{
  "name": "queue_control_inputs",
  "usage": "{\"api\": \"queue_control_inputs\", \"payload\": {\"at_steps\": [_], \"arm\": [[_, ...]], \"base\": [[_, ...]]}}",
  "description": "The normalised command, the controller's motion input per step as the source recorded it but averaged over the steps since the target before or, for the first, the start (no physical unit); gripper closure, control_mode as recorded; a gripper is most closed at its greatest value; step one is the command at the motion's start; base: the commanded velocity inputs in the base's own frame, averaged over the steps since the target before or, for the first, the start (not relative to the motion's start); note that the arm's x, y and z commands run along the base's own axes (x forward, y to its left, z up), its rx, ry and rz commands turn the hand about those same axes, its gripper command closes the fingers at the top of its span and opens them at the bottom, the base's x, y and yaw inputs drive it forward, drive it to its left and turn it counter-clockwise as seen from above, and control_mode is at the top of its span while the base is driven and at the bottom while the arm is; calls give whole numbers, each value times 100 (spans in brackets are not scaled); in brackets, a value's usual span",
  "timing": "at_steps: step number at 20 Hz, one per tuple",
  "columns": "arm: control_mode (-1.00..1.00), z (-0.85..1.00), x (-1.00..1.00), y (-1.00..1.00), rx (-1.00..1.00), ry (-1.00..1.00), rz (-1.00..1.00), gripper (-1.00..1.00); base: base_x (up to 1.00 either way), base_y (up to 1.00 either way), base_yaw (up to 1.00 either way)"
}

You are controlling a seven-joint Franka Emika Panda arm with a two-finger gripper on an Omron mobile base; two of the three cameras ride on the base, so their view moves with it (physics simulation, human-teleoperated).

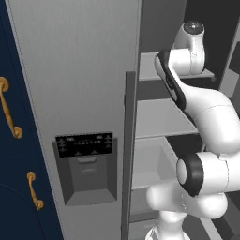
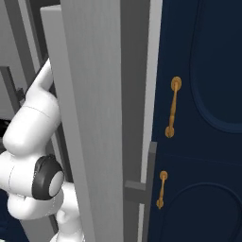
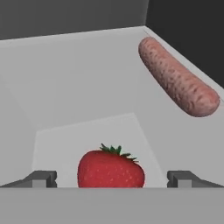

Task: Take the strawberry from the fridge and place it on top of the pancake, located on the dining counter.

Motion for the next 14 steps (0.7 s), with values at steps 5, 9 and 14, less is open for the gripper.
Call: {"api": "queue_control_inputs", "payload": {"at_steps": [5,9,14], "arm": [[-100,0,32,0,0,5,0,-100],[-100,-12,0,0,0,3,0,-100],[-100,-2,0,-2,1,0,0,100]], "base": [[0,0,0],[0,0,0],[0,0,0]]}}
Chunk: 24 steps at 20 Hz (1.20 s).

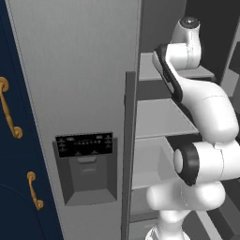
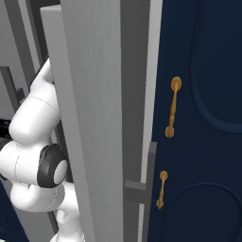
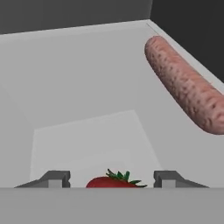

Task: Take the strawberry from the fridge and place it on top of the pancake, located on the dining counter.

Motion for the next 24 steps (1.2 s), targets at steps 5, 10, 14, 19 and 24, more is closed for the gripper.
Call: {"api": "queue_control_inputs", "payload": {"at_steps": [5,10,14,19,24], "arm": [[-100,-15,-3,-10,4,0,0,100],[-100,-6,-25,1,0,-21,0,100],[-100,0,-47,9,-2,-30,0,100],[-100,0,-72,32,0,-4,0,100],[-100,0,-84,27,0,0,0,100]], "base": [[0,0,0],[0,0,0],[0,0,0],[0,0,0],[0,0,0]]}}
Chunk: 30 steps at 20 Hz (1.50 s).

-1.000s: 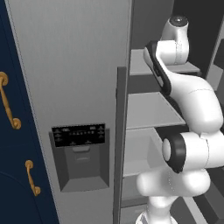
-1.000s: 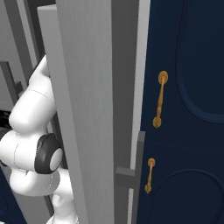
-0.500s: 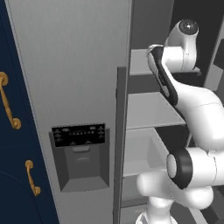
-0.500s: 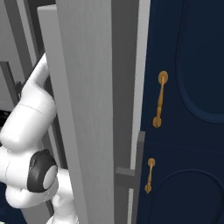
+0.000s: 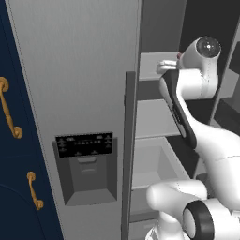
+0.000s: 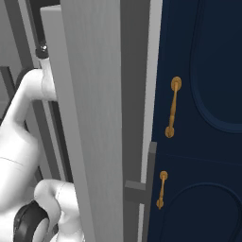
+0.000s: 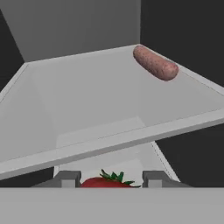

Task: Take the strawberry from the fridge and place it on top of the pancake, located on the dining counter.

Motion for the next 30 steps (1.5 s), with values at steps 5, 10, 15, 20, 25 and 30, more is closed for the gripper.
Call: {"api": "queue_control_inputs", "payload": {"at_steps": [5,10,15,20,25,30], "arm": [[-100,0,-99,1,0,0,-1,100],[-100,0,-100,9,0,0,0,100],[-100,-2,-99,18,0,0,0,100],[-100,-18,-66,13,-2,4,0,100],[-100,-3,-7,4,0,1,0,100],[-100,-5,-12,0,0,0,0,100]], "base": [[0,0,0],[0,0,0],[0,0,0],[0,0,0],[0,0,0],[0,0,0]]}}
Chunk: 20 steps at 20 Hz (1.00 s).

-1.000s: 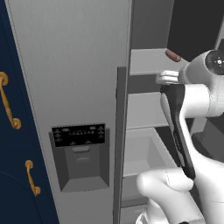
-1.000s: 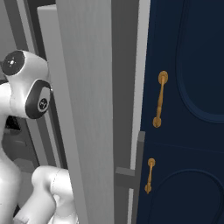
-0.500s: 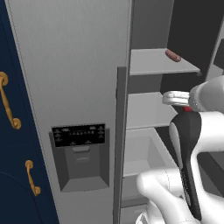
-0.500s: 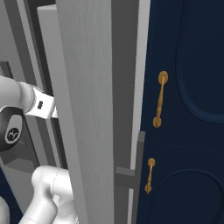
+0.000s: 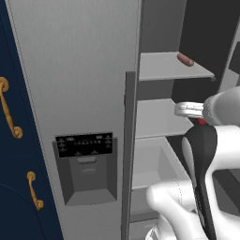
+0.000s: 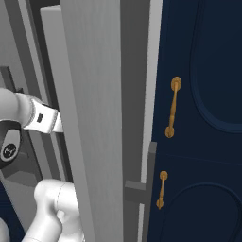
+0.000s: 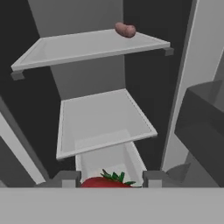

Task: Take the strawberry from the fridge and place it on top of the pancake, located on the dining counter.

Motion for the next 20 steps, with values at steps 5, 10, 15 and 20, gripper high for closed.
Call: {"api": "queue_control_inputs", "payload": {"at_steps": [5,10,15,20], "arm": [[100,-19,-20,0,0,0,0,100],[100,0,0,0,0,0,0,100],[100,0,0,0,0,0,0,100],[100,0,0,0,0,0,0,100]], "base": [[-4,6,0],[-52,43,-5],[-68,19,-16],[-100,15,-17]]}}
